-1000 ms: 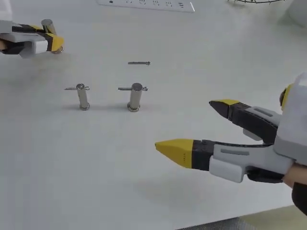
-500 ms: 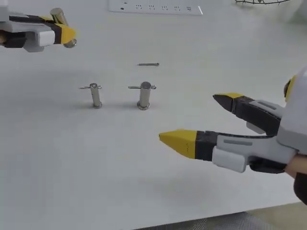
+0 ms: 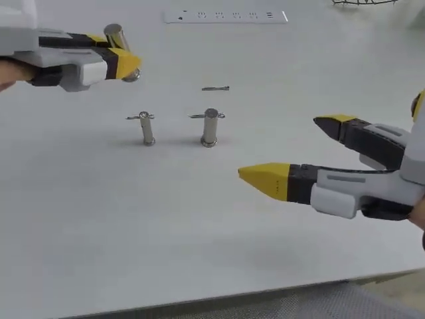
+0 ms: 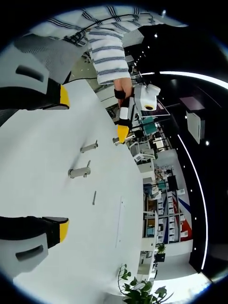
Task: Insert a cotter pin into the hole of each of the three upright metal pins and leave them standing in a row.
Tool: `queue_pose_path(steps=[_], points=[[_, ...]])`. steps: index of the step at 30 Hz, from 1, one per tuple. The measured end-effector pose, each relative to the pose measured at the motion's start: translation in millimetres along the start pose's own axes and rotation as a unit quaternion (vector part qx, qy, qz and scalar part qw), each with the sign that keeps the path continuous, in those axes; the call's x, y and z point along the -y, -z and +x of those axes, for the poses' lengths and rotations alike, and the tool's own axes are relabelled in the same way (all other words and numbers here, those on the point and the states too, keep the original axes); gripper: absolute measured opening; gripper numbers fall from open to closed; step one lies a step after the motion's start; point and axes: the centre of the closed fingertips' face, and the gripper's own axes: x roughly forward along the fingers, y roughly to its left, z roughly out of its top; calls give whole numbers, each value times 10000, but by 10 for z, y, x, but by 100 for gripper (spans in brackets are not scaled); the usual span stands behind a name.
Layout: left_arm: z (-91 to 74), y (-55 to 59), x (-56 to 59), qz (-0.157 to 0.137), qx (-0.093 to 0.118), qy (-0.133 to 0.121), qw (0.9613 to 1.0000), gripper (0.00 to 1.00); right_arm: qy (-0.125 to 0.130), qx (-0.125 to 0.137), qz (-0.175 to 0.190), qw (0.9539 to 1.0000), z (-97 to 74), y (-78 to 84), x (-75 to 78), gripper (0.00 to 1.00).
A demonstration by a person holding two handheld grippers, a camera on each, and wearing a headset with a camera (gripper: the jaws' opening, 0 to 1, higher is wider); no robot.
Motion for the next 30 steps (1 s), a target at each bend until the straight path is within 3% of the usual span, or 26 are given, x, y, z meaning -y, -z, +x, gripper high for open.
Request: queue_pose_path(steps=[9, 11, 18, 30], points=[[-1, 310, 345, -64, -279, 176, 9994, 9, -12, 5, 99, 9999, -8, 32, -21, 95], [-6, 363, 469, -116, -354, 212, 9991, 9, -24, -31, 98, 9999, -4, 57, -35, 96], [28, 554, 716, -109, -562, 198, 9982, 9, -90, -62, 102, 9999, -3, 92, -84, 98], [150, 804, 847, -288, -716, -15, 9970, 9, -87, -61, 191, 9998, -33, 154, -70, 98]])
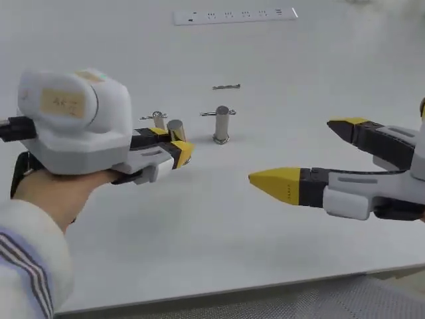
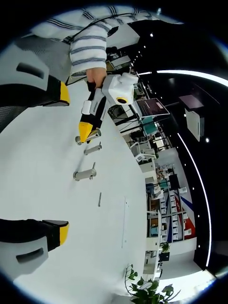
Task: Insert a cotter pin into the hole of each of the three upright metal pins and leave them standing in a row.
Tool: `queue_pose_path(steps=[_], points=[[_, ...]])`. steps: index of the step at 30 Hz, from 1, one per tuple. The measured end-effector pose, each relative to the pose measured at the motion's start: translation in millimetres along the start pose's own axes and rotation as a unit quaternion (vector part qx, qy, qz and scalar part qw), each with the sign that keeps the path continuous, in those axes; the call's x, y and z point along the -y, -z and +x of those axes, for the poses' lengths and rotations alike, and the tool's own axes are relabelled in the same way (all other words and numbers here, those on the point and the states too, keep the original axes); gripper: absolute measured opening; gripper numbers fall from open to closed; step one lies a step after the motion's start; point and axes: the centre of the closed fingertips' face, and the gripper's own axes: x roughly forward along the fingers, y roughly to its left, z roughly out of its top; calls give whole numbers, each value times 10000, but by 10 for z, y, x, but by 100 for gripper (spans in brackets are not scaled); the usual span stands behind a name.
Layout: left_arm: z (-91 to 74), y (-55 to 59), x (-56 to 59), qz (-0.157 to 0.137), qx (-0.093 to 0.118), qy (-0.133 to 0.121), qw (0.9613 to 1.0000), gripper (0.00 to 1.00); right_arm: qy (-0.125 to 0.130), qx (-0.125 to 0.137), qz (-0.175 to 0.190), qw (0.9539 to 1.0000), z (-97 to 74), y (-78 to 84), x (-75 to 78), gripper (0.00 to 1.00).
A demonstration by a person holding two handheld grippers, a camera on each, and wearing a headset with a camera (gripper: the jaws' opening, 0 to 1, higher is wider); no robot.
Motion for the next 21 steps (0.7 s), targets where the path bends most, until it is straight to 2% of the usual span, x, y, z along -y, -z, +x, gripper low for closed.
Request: queue_pose_path(steps=[8, 16, 21], points=[[103, 113, 20, -18, -110, -85, 9999, 9, -89, -49, 21, 9999, 7, 51, -41, 98], [177, 217, 29, 67, -253, -183, 9995, 9, -51, -81, 43, 9999, 4, 70, -22, 98], [184, 252, 36, 39, -255, -230, 9994, 9, -55, -97, 41, 9999, 3, 85, -31, 97]])
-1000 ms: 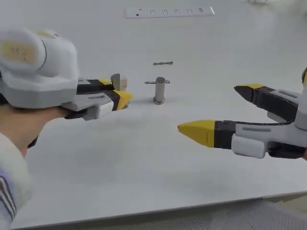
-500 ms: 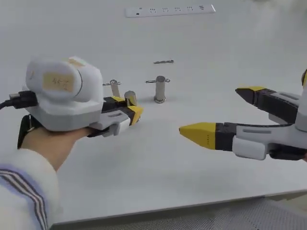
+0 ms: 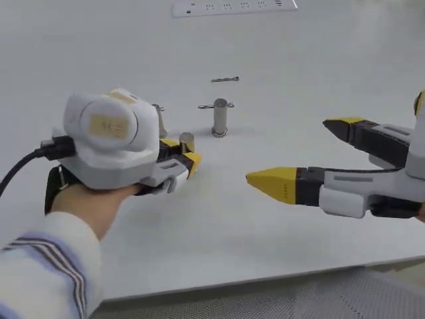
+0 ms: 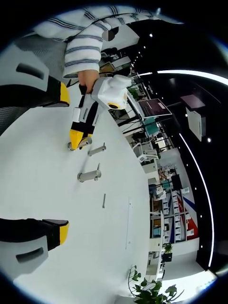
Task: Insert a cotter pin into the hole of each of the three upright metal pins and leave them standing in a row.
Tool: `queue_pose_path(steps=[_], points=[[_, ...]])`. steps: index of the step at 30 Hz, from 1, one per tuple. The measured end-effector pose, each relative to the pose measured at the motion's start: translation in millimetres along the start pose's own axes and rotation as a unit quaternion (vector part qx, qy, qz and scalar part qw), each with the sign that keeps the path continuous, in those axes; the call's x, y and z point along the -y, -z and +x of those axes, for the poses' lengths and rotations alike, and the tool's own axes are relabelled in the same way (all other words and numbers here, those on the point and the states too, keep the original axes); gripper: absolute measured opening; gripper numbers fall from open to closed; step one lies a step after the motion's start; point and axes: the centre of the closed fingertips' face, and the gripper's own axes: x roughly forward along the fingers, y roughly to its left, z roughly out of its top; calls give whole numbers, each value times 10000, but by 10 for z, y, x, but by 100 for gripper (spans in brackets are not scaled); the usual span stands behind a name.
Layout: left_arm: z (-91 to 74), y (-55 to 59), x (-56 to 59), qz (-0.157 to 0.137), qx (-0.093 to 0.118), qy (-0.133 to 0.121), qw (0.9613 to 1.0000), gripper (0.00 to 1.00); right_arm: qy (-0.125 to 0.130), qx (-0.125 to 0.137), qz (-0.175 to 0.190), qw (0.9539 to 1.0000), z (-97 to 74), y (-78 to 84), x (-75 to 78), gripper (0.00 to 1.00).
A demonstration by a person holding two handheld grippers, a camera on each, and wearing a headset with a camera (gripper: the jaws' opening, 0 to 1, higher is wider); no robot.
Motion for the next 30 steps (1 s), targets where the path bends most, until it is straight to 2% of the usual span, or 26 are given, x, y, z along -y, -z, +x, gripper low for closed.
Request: queue_pose_path(steps=[4, 9, 16, 20, 23, 26, 27, 28, 30], points=[[7, 11, 8, 30, 20, -14, 10000, 9, 3, -11, 12, 10000, 4, 12, -5, 97], [28, 50, 20, 119, -50, 34, 9999, 9, -5, -28, 1, 10000, 12, 23, 0, 97], [18, 53, 33, 172, 10, 67, 9998, 10, -9, -55, 4, 10000, 14, 39, 0, 96], [11, 63, 20, 72, 34, 70, 9999, 10, 3, -79, -16, 10000, 18, 57, -1, 96], [12, 81, 49, 349, 7, 148, 9993, 10, 5, -93, -23, 10000, 24, 64, -4, 95], [17, 74, 43, 196, -24, 143, 9997, 10, 12, -83, -39, 10000, 33, 55, -6, 95], [16, 91, 62, -56, -97, 230, 9997, 11, 6, -76, -42, 10000, 35, 50, -11, 95], [7, 101, 64, -174, -180, 281, 9993, 12, 2, -71, -44, 10000, 37, 47, -14, 95], [-9, 68, 47, -225, -139, 335, 9991, 13, -5, -72, -50, 10000, 39, 47, -21, 95]])
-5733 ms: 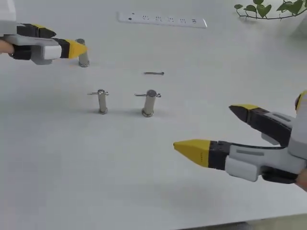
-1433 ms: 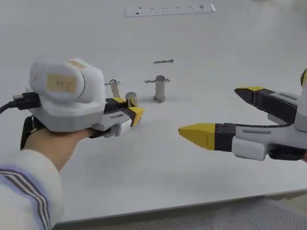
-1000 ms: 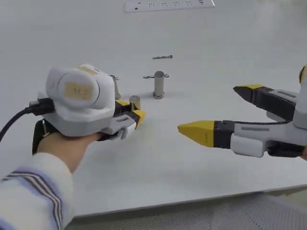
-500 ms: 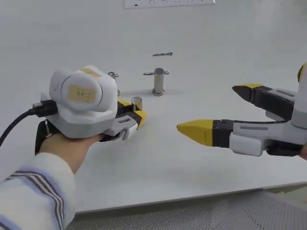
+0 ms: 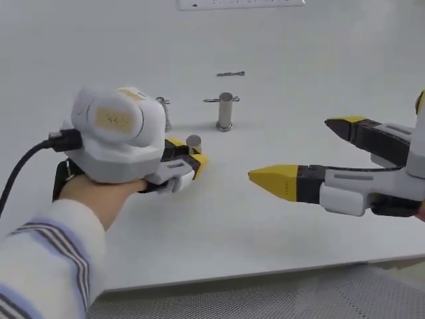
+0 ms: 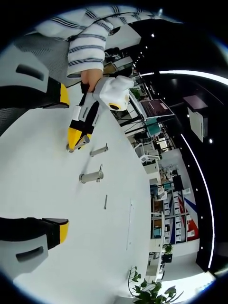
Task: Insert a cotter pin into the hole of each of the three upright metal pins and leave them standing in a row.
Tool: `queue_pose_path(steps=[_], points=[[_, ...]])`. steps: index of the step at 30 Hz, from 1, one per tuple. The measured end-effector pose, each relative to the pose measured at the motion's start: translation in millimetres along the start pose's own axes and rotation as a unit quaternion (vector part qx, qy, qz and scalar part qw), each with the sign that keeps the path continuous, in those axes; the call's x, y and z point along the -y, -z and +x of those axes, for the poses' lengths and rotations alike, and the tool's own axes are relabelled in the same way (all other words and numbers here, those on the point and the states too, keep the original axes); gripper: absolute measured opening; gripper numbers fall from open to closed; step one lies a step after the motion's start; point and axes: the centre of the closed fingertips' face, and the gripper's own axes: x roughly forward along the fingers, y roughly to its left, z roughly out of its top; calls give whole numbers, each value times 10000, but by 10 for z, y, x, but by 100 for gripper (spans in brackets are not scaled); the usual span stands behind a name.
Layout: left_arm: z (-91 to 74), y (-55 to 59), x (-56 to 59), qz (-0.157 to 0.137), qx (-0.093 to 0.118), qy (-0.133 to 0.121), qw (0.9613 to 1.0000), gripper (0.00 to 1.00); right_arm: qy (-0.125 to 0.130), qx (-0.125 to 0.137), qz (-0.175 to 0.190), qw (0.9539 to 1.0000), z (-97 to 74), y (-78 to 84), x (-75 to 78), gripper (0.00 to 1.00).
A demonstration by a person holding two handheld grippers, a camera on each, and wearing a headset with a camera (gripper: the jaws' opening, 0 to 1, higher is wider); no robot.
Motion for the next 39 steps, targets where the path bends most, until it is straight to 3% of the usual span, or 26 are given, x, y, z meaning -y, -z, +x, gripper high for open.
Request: queue_pose_path(steps=[4, 12, 17, 21, 29, 34, 39], points=[[-85, -89, 8, -166, 198, 126, 9996, 22, 2, -17, -10, 10000, 1, 7, -8, 94], [-445, -272, -44, 87, 693, 295, 9971, 39, 3, -36, -33, 10000, -7, 2, 6, 93], [-664, -300, -95, 290, 795, 244, 9961, 49, 3, -77, -50, 10000, -8, 10, 10, 93], [-814, -314, -68, 208, 933, 329, 9949, 59, 15, -113, -63, 9999, -16, 11, 26, 93], [-1012, -228, -13, 88, 1023, 335, 9941, 79, 48, -180, -111, 9998, -27, 0, 72, 93], [-1027, 3, -58, 56, 767, 194, 9969, 84, 45, -265, -142, 9995, -22, 20, 85, 92], [-1034, 69, -90, -67, 883, 76, 9960, 94, 31, -333, -185, 9993, -25, 31, 81, 91]])
